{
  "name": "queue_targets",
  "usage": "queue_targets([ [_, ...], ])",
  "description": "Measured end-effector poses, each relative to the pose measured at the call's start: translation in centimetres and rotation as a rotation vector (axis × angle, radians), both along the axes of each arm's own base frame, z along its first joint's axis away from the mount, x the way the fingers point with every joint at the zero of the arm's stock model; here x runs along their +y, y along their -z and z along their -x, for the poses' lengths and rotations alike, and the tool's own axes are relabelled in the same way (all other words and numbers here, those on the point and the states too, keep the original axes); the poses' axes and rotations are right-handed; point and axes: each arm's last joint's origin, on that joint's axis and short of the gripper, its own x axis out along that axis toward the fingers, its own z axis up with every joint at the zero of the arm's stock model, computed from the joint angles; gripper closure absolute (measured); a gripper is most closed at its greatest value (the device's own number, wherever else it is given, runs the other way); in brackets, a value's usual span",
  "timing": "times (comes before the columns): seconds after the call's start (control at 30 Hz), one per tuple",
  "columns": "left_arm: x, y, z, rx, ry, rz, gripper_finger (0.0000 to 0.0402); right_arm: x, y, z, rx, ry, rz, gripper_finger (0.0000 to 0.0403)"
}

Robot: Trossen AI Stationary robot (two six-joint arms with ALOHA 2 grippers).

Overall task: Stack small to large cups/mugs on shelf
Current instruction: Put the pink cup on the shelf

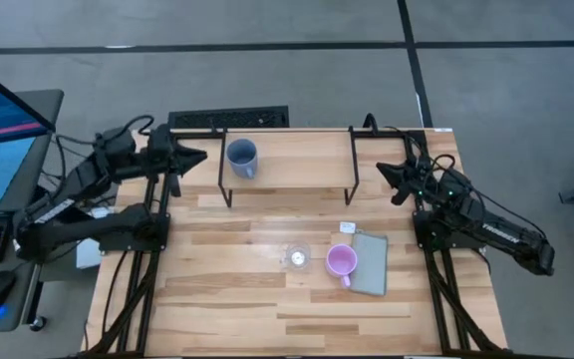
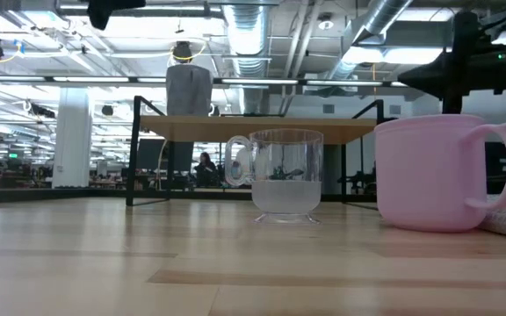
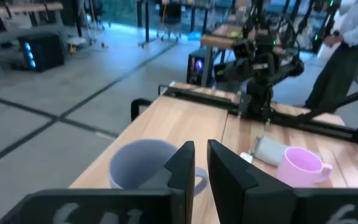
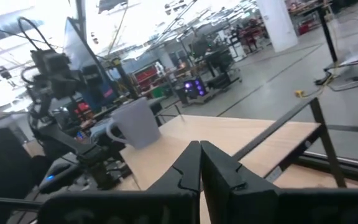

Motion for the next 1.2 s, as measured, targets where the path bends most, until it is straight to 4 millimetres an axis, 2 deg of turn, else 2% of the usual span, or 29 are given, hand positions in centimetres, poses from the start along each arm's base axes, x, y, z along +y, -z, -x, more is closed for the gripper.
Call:
queue_targets([
  [0.17, -0.3, 2.6, 0.3, -0.107, 0.009, 0.009, 0.0368, 0.2, 0.0, -0.1, 0.000, -0.025, 0.000, 0.0370],
  [0.3, -0.4, 4.8, 0.6, -0.121, -0.003, 0.041, 0.0368, 0.5, -0.1, -0.2, -0.005, -0.051, 0.002, 0.0370],
  [0.6, -0.7, 7.7, 1.0, -0.146, 0.022, 0.057, 0.0368, 1.0, -0.5, -0.4, -0.037, -0.114, 0.019, 0.0370],
  [1.2, -1.4, 10.7, 2.1, -0.200, 0.020, 0.109, 0.0368, 1.3, -0.8, -0.5, -0.068, -0.137, 0.032, 0.0370],
])
